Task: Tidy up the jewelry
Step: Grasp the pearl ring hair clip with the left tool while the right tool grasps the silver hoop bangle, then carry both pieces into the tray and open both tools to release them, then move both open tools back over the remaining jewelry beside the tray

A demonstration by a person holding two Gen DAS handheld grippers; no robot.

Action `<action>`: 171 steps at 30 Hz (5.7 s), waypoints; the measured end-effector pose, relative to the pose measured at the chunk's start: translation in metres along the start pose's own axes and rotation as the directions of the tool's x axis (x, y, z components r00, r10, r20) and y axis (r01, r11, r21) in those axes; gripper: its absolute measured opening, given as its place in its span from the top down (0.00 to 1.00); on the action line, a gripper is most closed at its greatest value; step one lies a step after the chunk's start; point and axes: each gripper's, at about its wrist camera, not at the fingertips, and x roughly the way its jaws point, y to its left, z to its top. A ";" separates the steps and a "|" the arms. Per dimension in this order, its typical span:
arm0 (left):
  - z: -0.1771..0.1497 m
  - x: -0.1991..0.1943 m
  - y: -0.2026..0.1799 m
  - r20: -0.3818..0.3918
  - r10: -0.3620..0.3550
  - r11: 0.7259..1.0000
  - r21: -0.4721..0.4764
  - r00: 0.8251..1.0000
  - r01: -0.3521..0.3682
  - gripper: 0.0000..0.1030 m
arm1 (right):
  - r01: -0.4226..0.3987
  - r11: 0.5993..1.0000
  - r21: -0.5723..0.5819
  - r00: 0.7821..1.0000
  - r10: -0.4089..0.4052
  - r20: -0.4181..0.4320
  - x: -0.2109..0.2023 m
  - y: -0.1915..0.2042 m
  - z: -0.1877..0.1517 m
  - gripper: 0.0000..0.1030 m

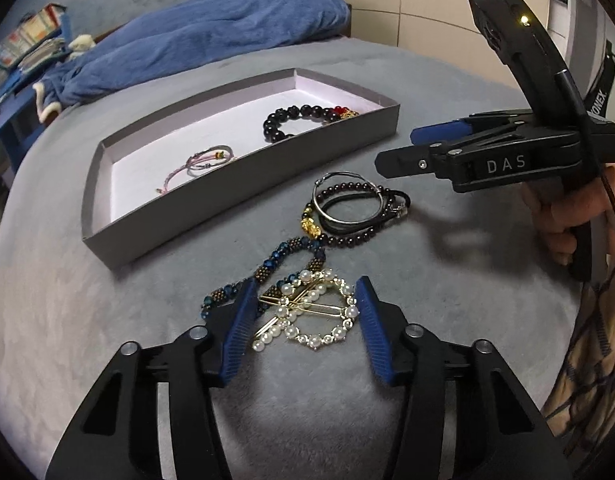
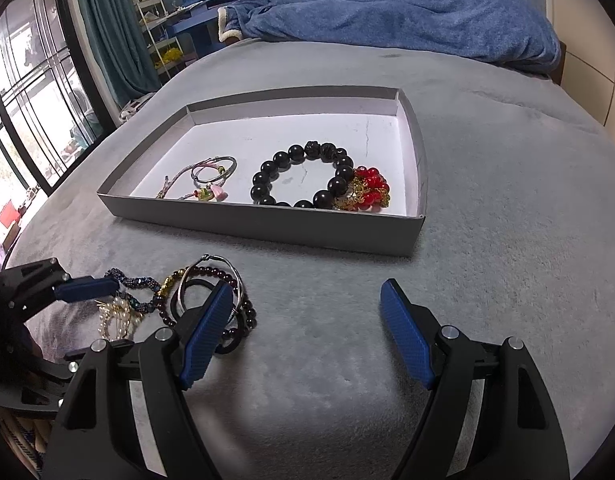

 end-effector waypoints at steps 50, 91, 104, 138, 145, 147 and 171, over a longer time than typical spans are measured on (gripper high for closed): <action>0.018 -0.035 0.048 0.167 0.092 0.982 -0.179 0.982 -0.062 0.50 | -0.065 0.997 -0.032 0.996 0.067 0.065 -0.002 0.024 0.020 0.96; 0.084 0.036 0.102 0.097 0.149 0.966 -0.226 0.984 -0.124 0.50 | 0.005 0.996 0.086 0.997 -0.011 0.078 0.035 -0.013 0.069 0.96; 0.080 0.057 0.101 0.016 0.139 0.968 -0.213 0.990 -0.132 0.49 | 0.015 0.996 0.083 0.998 -0.020 0.059 0.044 -0.012 0.064 0.96; 0.046 -0.002 0.080 0.089 0.139 0.963 -0.245 0.986 -0.114 0.23 | -0.021 0.995 0.099 0.992 0.009 0.123 0.004 -0.011 0.040 0.58; 0.032 -0.011 0.065 0.081 0.117 0.975 -0.198 0.990 -0.099 0.23 | -0.036 0.995 0.095 0.990 0.023 0.140 -0.009 -0.011 0.030 0.58; 0.029 -0.012 0.062 0.076 0.114 0.976 -0.195 0.991 -0.097 0.23 | -0.037 0.995 0.097 0.989 0.023 0.144 -0.013 -0.012 0.027 0.58; 0.009 0.009 0.045 -0.022 0.065 0.991 -0.115 0.998 -0.068 0.94 | -0.143 0.989 -0.024 0.990 0.143 0.007 -0.005 0.021 -0.006 0.59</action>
